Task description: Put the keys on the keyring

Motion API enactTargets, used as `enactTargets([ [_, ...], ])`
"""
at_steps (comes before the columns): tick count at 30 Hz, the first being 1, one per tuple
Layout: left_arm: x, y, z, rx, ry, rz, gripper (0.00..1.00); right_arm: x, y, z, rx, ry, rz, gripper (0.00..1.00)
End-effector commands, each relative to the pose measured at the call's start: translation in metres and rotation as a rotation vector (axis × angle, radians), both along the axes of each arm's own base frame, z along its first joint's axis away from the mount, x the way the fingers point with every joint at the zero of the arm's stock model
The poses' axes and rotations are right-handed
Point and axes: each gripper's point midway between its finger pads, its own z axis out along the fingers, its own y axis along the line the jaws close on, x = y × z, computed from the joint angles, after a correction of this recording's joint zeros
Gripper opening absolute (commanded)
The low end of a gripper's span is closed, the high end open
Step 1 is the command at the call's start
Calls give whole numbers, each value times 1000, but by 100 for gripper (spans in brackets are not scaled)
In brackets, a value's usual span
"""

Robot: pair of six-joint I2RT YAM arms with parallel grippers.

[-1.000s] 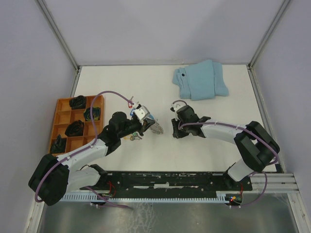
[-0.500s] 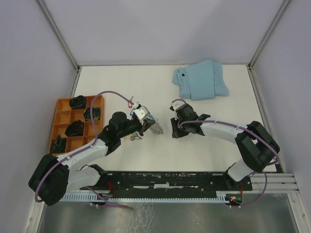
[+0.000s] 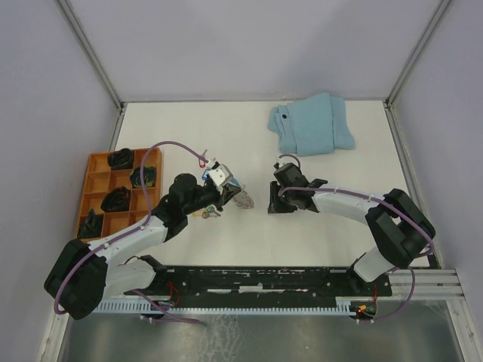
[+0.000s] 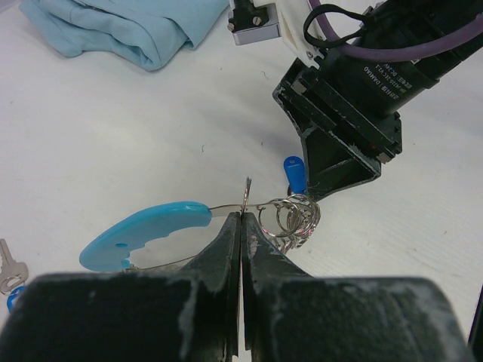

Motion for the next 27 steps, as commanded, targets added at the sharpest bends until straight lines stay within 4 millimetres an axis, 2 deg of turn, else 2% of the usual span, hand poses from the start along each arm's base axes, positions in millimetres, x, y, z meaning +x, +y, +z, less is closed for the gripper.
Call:
enactTargets([
  [1, 5, -4, 29, -43, -108, -18, 3, 14, 7, 5, 61, -29, -109, 37],
  [10, 5, -5, 28, -42, -106, -19, 3, 8, 7, -7, 58, 18, -128, 33],
  [17, 5, -5, 29, -42, -106, -21, 3, 3, -2, -7, 26, 23, -134, 30],
  [27, 5, -5, 29, -44, -104, -23, 3, 3, 7, -6, 80, 39, -146, 28],
])
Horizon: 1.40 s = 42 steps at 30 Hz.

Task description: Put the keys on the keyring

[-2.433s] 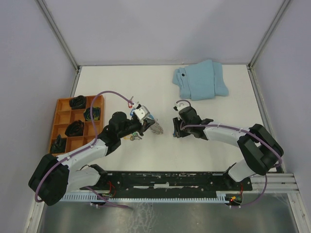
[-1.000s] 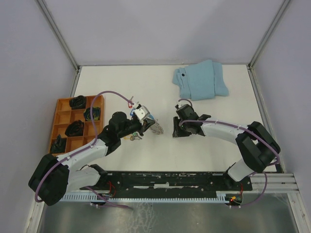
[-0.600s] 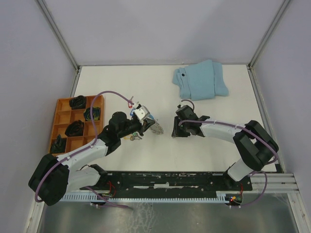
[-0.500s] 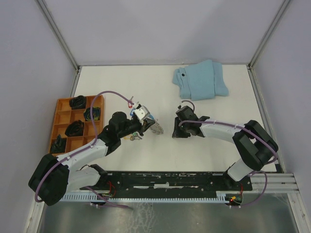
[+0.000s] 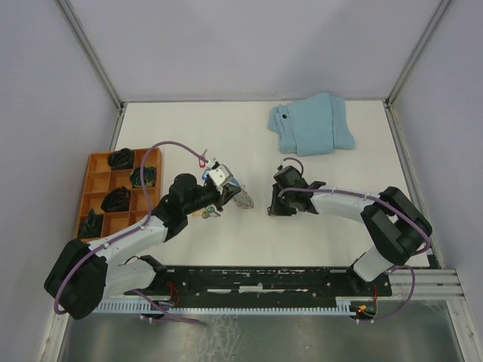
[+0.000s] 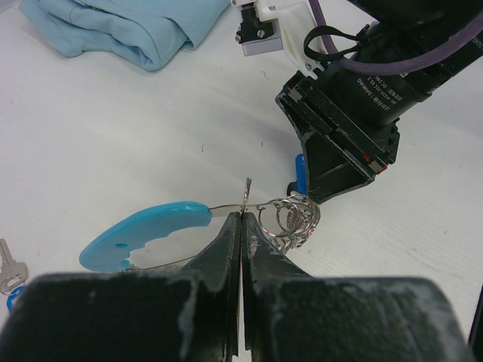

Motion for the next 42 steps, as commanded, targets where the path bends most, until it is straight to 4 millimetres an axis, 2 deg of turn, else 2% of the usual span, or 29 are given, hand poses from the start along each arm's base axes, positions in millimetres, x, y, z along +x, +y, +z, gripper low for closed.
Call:
enactTargets([
  [1, 5, -5, 29, -44, -104, -23, 3, 6, 5, 6, 38, -23, -34, 28],
  [11, 5, -5, 30, -45, -106, -23, 3, 18, 1, 4, -3, -65, -51, 25],
  [21, 4, -5, 30, -44, -106, -24, 3, 27, -26, 5, -210, -99, 69, 5],
  [24, 4, -5, 31, -45, -109, -22, 3, 30, -32, 11, -244, -117, 101, 1],
  [34, 4, -5, 31, -47, -110, -21, 3, 30, -26, 35, -246, -188, 289, 1],
  [42, 5, -5, 30, -49, -110, -20, 3, 31, -8, 45, -196, -359, 408, 1],
])
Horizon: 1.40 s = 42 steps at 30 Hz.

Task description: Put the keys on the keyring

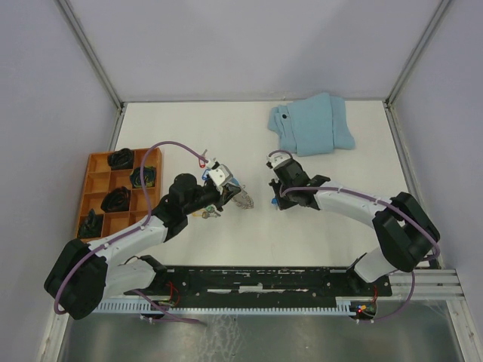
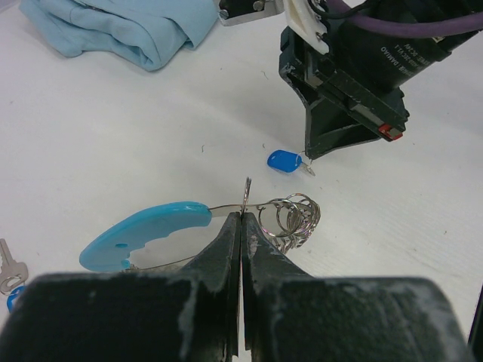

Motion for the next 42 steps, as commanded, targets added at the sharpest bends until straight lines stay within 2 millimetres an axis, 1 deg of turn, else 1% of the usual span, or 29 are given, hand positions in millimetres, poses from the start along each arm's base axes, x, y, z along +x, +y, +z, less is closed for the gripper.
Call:
enactTargets([
  [1, 5, -5, 30, -49, -111, -19, 3, 8, 19, 17, 71, -135, 110, 1],
  [6, 5, -4, 30, -48, -111, -14, 3, 5, 20, 0, 53, -123, 113, 1],
  [8, 5, -3, 30, -49, -113, -9, 3, 4, 21, -2, 54, -145, 118, 1],
  [11, 6, -3, 30, -52, -115, -6, 3, -2, 22, -8, 61, -122, 129, 4],
  [21, 6, -3, 31, -53, -120, -8, 3, -21, 27, -14, 77, -33, 190, 12],
  [24, 5, -3, 30, -52, -118, -9, 3, -23, 30, -13, 91, -16, 200, 14],
  [27, 6, -2, 31, -50, -121, -5, 3, -24, 33, -6, 106, -8, 210, 20],
  [32, 6, -2, 31, -50, -124, -3, 3, -18, 30, 7, 114, -5, 208, 29],
  [35, 6, -2, 31, -49, -122, -4, 3, -16, 30, 11, 109, 7, 194, 34],
  [42, 6, -1, 31, -47, -126, -1, 3, -8, 28, 13, 103, 37, 104, 39],
])
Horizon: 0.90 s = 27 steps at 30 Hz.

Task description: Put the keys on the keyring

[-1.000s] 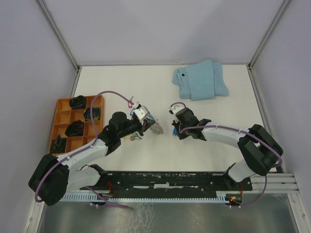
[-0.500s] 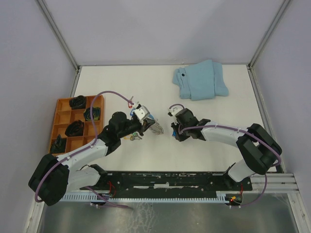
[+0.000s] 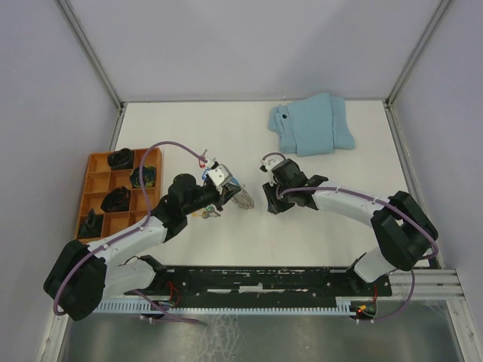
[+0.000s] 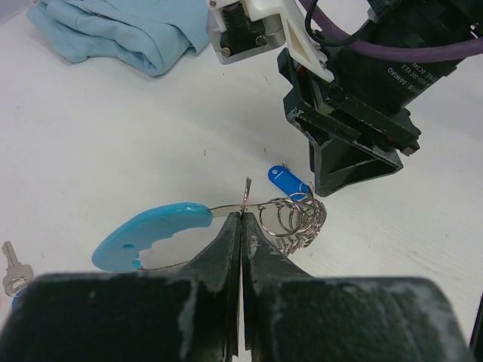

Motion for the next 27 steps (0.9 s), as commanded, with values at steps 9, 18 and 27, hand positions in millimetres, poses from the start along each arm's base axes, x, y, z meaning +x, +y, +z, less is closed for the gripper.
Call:
enactTargets([
  [9, 4, -2, 27, -39, -112, -11, 3, 16, 10, -3, 50, 58, 6, 42],
  [18, 4, -2, 26, -36, -109, -12, 3, 20, 11, -11, 50, 75, 41, 40],
  [27, 4, -2, 26, -36, -109, -12, 3, 14, 14, -1, 75, 83, 70, 29],
])
